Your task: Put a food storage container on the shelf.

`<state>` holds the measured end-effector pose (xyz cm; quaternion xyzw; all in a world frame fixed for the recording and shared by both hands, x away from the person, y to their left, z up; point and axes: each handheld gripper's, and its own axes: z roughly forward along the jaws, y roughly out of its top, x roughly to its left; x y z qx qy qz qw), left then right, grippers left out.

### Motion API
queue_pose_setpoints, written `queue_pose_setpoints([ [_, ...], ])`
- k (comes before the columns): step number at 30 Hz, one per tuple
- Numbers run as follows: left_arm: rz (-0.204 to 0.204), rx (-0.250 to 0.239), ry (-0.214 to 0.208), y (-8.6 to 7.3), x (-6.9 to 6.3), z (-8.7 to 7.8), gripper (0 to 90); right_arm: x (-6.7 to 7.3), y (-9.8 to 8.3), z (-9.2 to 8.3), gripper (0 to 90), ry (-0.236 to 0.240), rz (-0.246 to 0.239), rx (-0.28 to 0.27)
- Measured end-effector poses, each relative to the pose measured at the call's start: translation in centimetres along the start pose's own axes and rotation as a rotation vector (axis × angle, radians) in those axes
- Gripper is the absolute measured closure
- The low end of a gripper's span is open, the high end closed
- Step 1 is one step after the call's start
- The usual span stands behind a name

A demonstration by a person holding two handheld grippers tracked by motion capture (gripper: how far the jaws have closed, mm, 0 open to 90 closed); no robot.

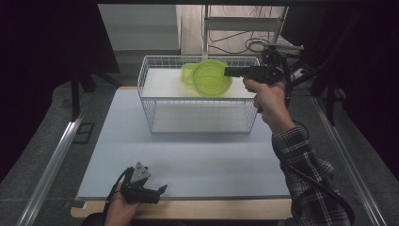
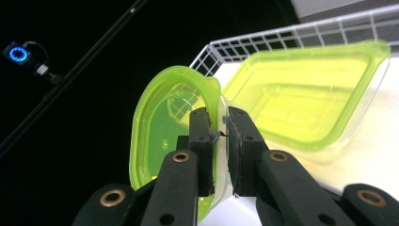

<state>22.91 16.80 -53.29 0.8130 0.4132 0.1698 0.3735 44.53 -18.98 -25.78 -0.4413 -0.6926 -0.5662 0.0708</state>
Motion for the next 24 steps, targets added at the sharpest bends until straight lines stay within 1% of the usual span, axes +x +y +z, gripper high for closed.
queue_pose_setpoints([
  [5, -0.003, 0.001, -0.003, 0.0, 0.0, 0.0, 4.1, 0.1, 0.9, 0.4, 81.0, -0.020, 0.002, -0.015],
  [6, -0.004, 0.002, -0.002, 0.0, 0.1, 0.0, 4.1, 0.1, 1.3, 0.7, 81.0, -0.031, 0.003, -0.027],
  [13, -0.001, 0.007, -0.003, 0.0, 0.0, 0.1, 4.1, 0.1, 2.2, 1.8, 81.0, -0.062, 0.002, -0.043],
  [14, -0.001, 0.006, -0.003, 0.0, 0.0, 0.1, 4.1, 0.0, 2.4, 2.2, 81.0, -0.077, 0.002, -0.050],
  [17, -0.002, 0.006, -0.005, 0.0, 0.0, 0.1, 4.1, -0.2, 2.7, 2.5, 81.0, -0.084, 0.014, -0.059],
  [18, -0.002, 0.007, -0.006, 0.0, 0.0, 0.1, 4.1, -0.4, 2.9, 2.9, 81.0, -0.095, 0.018, -0.065],
  [21, 0.001, 0.008, -0.007, 0.0, 0.0, 0.1, 4.1, -0.5, 3.1, 3.2, 81.0, -0.107, 0.018, -0.068],
  [22, 0.002, 0.009, -0.008, 0.0, 0.0, 0.1, 4.1, -0.7, 3.2, 3.5, 81.0, -0.123, 0.018, -0.069],
  [24, 0.002, 0.010, -0.008, 0.0, 0.0, 0.1, 4.1, -0.8, 3.3, 3.6, 81.0, -0.126, 0.022, -0.072],
])
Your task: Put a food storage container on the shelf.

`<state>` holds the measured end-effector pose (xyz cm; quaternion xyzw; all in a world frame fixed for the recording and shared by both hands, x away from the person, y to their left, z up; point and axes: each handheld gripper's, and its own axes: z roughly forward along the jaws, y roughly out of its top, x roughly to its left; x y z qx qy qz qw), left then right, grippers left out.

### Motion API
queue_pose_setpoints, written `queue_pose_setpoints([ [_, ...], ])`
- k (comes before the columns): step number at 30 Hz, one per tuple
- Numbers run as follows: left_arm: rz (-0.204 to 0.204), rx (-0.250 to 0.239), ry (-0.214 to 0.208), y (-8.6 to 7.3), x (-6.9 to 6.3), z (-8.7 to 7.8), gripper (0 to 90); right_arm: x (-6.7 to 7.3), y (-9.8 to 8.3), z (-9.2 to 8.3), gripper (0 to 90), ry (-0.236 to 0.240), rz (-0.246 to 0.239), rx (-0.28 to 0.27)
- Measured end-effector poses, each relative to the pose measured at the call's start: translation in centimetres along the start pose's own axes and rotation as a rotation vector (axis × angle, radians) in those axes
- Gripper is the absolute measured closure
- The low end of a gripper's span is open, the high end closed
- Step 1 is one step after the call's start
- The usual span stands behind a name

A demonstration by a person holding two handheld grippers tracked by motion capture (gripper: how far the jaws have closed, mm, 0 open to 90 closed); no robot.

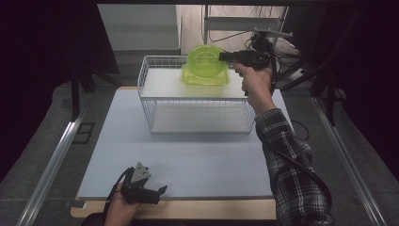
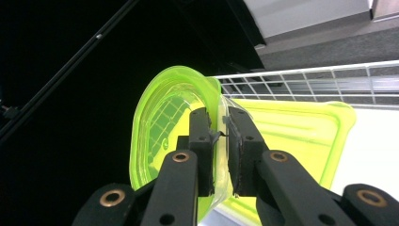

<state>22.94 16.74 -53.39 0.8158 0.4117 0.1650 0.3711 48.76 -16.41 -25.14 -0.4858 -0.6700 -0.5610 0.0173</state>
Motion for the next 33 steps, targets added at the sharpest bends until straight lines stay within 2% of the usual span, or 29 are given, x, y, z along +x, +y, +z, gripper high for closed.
queue_pose_setpoints([
  [3, 0.000, 0.001, -0.002, 0.0, 0.0, 0.0, 4.1, -0.3, 0.2, 0.5, 81.0, -0.005, 0.015, -0.006],
  [8, 0.002, 0.004, -0.005, 0.0, -0.1, 0.0, 4.1, -0.8, 0.3, 1.4, 80.9, -0.040, 0.040, -0.012],
  [14, 0.005, 0.004, -0.005, 0.0, -0.1, 0.0, 4.1, -1.0, 0.3, 1.9, 80.4, -0.051, 0.059, -0.021],
  [15, 0.005, 0.005, -0.005, 0.0, -0.1, 0.0, 4.1, -1.0, 0.3, 2.0, 80.0, -0.057, 0.059, -0.023],
  [16, 0.006, 0.006, -0.005, 0.0, -0.1, 0.0, 4.1, -0.8, 0.3, 2.1, 78.9, -0.083, 0.049, -0.026],
  [17, 0.006, 0.006, -0.005, 0.0, -0.1, 0.0, 4.1, -0.8, 0.3, 2.1, 78.9, -0.083, 0.049, -0.026],
  [18, 0.008, 0.007, -0.005, 0.0, -0.1, 0.0, 4.1, -0.7, 0.3, 2.2, 76.7, -0.125, 0.030, -0.028],
  [22, 0.009, 0.009, -0.004, 0.0, -0.1, 0.1, 4.1, -0.7, 0.2, 2.4, 71.0, -0.144, 0.028, -0.025],
  [27, 0.011, 0.014, -0.003, 0.0, -0.1, 0.1, 4.1, -0.9, 0.2, 2.5, 70.5, -0.156, 0.021, -0.015],
  [33, 0.014, 0.018, -0.001, 0.0, -0.2, 0.1, 4.1, -0.9, 0.2, 2.7, 61.8, -0.171, -0.007, 0.002],
])
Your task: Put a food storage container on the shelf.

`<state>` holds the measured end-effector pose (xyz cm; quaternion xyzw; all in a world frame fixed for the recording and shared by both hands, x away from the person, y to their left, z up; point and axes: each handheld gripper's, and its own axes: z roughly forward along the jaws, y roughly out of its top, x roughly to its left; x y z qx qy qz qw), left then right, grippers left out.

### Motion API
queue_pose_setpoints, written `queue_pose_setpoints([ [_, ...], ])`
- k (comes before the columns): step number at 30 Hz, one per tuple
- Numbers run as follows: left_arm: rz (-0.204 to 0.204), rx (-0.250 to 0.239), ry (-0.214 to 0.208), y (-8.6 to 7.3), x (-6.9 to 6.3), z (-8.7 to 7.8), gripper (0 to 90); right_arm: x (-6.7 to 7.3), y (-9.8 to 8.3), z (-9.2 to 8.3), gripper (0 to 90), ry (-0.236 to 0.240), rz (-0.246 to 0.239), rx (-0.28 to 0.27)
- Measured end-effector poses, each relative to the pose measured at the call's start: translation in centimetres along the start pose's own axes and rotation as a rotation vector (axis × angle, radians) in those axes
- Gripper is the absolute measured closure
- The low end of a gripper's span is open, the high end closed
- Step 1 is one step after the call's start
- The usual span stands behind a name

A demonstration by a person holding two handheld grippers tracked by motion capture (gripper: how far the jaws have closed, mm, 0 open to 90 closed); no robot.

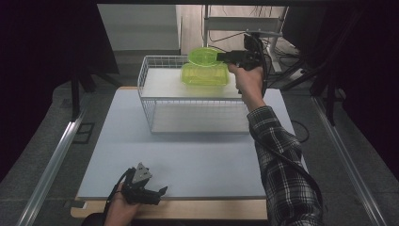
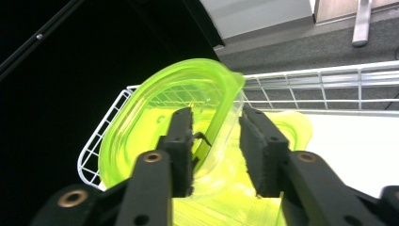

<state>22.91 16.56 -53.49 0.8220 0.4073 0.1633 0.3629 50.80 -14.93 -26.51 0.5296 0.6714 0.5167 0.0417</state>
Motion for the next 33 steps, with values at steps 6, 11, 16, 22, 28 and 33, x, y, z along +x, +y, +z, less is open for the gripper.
queue_pose_setpoints([
  [6, -0.001, -0.001, 0.001, 0.0, 0.0, 0.0, 4.1, 0.0, 0.0, -0.4, 47.5, 0.001, -0.051, 0.014],
  [11, 0.001, 0.002, 0.002, 0.0, 0.0, 0.0, 4.1, -0.2, -0.1, -0.7, 42.0, 0.019, -0.062, 0.023],
  [16, 0.003, 0.003, 0.004, 0.0, 0.0, 0.0, 4.1, -0.3, -0.4, -1.2, 35.3, 0.029, -0.087, 0.032],
  [22, 0.004, 0.005, 0.003, 0.0, -0.1, 0.1, 4.1, -0.2, -0.8, -1.8, 27.9, 0.036, -0.139, 0.045],
  [28, 0.004, 0.005, 0.004, 0.0, -0.1, 0.1, 4.1, -0.1, -1.4, -2.3, 24.3, 0.054, -0.182, 0.050],
  [33, 0.004, 0.005, 0.003, 0.0, -0.1, 0.1, 4.0, -0.1, -2.1, -2.5, 19.5, 0.079, -0.212, 0.057],
])
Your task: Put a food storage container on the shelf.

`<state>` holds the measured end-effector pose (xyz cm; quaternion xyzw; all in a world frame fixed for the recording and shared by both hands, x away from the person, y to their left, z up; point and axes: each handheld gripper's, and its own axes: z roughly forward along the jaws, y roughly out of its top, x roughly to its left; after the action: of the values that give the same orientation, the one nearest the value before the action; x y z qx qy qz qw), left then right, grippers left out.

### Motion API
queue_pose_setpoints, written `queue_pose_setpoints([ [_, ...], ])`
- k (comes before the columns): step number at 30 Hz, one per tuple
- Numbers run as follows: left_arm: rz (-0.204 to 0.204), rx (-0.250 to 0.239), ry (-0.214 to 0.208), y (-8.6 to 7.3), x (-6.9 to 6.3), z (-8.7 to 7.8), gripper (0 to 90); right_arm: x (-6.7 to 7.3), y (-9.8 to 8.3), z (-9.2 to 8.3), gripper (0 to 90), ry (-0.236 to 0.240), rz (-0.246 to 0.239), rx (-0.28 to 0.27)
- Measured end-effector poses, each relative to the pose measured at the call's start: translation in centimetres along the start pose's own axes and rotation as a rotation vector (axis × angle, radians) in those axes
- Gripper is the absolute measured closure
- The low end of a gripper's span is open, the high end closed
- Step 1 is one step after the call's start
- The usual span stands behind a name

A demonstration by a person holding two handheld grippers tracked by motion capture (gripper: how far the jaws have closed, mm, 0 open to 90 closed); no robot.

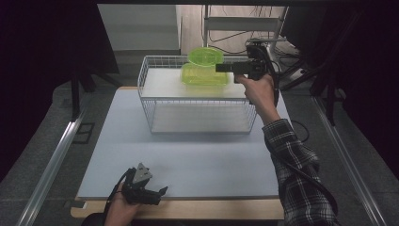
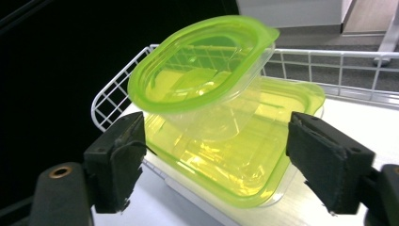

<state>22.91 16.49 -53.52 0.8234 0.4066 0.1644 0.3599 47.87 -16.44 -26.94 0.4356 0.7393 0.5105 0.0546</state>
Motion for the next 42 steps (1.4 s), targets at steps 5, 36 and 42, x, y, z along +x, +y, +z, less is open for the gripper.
queue_pose_setpoints([
  [5, 0.001, 0.001, -0.001, 0.0, 0.0, 0.0, 4.0, 0.0, -0.5, -0.1, 16.9, -0.001, -0.026, 0.006],
  [36, 0.002, -0.003, -0.002, 0.0, -0.1, 0.0, 3.8, 0.7, -5.1, -1.4, 7.5, -0.021, -0.168, 0.021],
  [42, 0.000, -0.004, -0.003, 0.0, -0.1, 0.1, 3.7, 1.1, -6.5, -1.5, 4.6, -0.041, -0.206, 0.032],
])
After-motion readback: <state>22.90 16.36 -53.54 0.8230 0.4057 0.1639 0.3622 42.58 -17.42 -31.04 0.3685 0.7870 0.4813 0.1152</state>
